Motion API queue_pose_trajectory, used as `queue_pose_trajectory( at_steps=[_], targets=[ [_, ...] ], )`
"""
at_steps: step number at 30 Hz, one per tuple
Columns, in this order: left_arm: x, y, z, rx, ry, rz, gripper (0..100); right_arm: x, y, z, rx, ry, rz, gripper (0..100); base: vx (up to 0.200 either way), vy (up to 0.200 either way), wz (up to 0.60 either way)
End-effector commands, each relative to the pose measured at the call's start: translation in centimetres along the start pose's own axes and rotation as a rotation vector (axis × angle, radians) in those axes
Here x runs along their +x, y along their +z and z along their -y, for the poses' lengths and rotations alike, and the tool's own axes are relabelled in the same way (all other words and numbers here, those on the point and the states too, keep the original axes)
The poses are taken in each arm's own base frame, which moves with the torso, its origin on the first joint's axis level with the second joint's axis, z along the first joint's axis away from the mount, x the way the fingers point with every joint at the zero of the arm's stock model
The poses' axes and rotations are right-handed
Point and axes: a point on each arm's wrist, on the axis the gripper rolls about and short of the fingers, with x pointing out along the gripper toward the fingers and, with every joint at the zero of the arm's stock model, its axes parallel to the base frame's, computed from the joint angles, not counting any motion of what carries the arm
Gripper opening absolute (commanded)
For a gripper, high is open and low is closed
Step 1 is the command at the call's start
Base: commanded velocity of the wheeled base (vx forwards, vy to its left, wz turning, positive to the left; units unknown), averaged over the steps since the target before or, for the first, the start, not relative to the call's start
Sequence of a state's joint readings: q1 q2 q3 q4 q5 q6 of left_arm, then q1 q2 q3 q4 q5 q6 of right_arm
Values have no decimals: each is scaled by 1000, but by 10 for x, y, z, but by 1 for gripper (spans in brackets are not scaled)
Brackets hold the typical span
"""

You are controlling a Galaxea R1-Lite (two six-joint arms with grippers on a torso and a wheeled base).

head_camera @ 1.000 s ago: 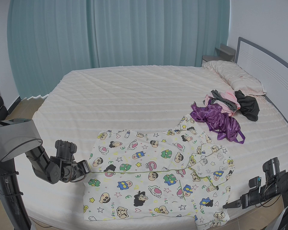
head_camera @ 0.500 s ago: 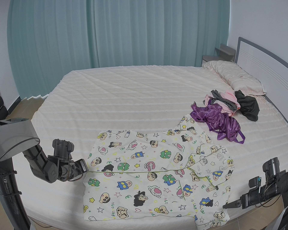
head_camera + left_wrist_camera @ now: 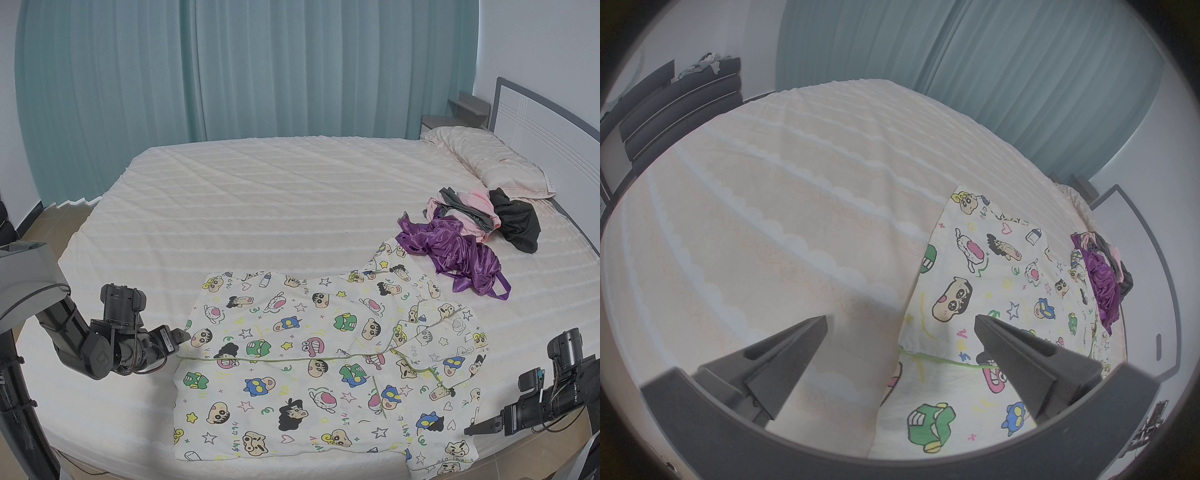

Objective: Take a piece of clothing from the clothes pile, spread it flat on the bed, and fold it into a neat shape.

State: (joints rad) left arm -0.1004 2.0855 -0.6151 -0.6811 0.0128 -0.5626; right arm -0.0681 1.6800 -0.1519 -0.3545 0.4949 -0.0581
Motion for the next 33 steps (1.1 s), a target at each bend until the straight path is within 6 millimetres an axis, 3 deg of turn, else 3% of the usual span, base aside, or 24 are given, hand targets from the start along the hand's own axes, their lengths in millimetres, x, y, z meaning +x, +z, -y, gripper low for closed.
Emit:
queue_pose_trajectory(
  at_steps=[1,5,10,25,33],
  targets=[
    [-27,-3,-1,-8,-31,7,100,0,0,0,0,2,-1,100,0,0,0],
    [-31,-13,-1,-43,-20,-12,100,0,0,0,0,2,-1,100,0,0,0],
    [-34,-8,3,-68,-31,15,100,-1,0,0,1,-1,6,100,0,0,0],
    [-37,-24,12,-29,-48,-29,100,0,0,1,5,-2,1,100,0,-200,0],
    [-39,-24,18,-36,-39,1,100,0,0,1,4,-2,4,100,0,0,0]
  ],
)
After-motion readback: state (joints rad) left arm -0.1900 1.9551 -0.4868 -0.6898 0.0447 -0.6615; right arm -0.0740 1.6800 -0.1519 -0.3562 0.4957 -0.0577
